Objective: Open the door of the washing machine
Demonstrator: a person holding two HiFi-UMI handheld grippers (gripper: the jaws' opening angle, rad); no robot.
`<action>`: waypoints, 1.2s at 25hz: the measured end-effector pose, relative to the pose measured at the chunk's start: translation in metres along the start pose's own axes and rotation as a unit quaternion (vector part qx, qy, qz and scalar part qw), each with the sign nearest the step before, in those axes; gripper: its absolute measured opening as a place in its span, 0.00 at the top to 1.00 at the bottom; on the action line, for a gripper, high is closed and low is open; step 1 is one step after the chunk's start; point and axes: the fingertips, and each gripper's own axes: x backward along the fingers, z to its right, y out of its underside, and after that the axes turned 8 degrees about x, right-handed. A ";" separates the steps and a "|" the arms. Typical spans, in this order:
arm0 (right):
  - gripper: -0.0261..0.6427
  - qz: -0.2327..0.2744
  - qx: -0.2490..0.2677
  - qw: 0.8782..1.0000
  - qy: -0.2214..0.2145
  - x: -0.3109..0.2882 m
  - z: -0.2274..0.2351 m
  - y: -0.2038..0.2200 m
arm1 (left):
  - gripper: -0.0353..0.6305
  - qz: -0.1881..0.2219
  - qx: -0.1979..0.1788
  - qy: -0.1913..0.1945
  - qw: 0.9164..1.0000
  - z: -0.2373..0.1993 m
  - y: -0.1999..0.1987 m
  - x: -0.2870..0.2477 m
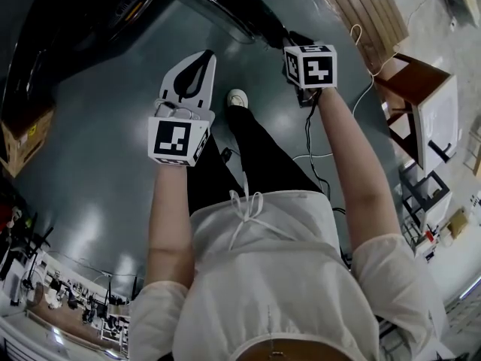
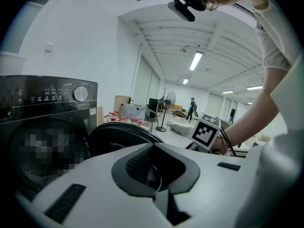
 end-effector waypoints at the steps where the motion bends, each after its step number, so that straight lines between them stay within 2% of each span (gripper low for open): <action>1: 0.90 -0.005 0.000 1.000 0.016 0.007 0.001 0.000 | 0.91 0.004 0.010 0.001 1.000 0.001 -0.002 0.001; 2: 0.95 -0.009 -0.002 1.000 0.030 0.014 0.001 0.000 | 0.91 0.007 0.018 0.002 1.000 0.002 -0.003 0.004; 3: 0.95 -0.012 -0.004 0.999 0.036 0.020 -0.001 0.000 | 0.91 0.008 0.021 0.002 1.000 0.003 -0.005 0.006; 8: 0.95 -0.005 0.002 1.000 0.009 0.046 -0.027 -0.007 | 0.91 0.009 0.001 -0.011 1.000 0.002 -0.013 0.030; 14: 0.95 0.061 0.058 0.996 -0.036 0.083 -0.079 -0.057 | 0.91 0.041 -0.001 -0.066 0.997 -0.021 -0.052 0.094; 16: 0.95 0.085 0.081 0.992 -0.053 0.096 -0.102 -0.079 | 0.91 0.036 -0.003 -0.085 0.996 -0.028 -0.060 0.120; 18: 0.95 0.108 0.103 0.986 -0.075 0.109 -0.130 -0.101 | 0.91 0.028 -0.010 -0.101 0.994 -0.034 -0.064 0.145; 24: 0.95 0.169 0.162 0.963 -0.135 0.146 -0.213 -0.165 | 0.91 0.061 0.000 -0.168 0.984 -0.057 -0.099 0.220; 27: 0.95 0.196 0.190 0.950 -0.152 0.164 -0.250 -0.191 | 0.91 0.094 0.007 -0.198 0.976 -0.073 -0.115 0.253; 30: 0.95 0.230 0.229 0.932 -0.164 0.185 -0.286 -0.217 | 0.91 0.133 -0.002 -0.225 0.965 -0.087 -0.133 0.287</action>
